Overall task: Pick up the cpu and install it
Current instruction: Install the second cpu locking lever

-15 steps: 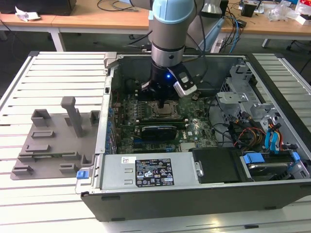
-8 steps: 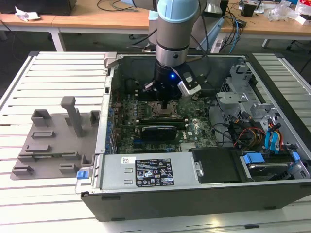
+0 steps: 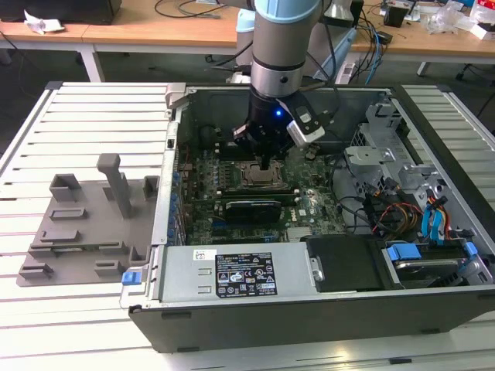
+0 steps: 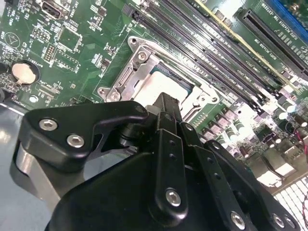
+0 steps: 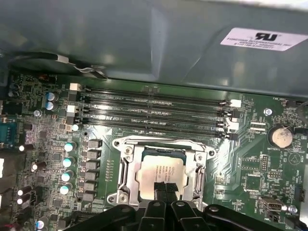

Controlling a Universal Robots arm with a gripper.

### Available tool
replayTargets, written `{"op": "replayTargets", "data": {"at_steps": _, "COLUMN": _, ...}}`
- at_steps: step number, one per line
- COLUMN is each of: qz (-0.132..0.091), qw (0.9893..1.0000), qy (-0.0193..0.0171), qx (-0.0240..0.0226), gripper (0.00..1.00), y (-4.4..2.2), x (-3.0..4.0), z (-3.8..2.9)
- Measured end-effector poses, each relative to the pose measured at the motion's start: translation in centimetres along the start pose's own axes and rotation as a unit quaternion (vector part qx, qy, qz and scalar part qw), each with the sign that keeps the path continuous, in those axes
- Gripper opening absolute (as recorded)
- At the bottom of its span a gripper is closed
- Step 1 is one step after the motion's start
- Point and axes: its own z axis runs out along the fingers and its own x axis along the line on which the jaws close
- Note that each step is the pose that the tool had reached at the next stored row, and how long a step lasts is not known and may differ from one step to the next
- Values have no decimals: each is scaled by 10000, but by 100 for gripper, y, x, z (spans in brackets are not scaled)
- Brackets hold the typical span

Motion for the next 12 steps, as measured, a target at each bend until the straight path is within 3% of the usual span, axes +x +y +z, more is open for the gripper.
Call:
{"op": "replayTargets", "data": {"at_steps": 4, "qz": 0, "qw": 10000, "qy": 2, "qx": 20, "gripper": 11, "y": 5, "x": 0, "z": -93}}
{"op": "replayTargets", "data": {"at_steps": 12, "qz": 0, "qw": 10000, "qy": 3, "qx": 30, "gripper": 11, "y": 10, "x": -1, "z": -112}}
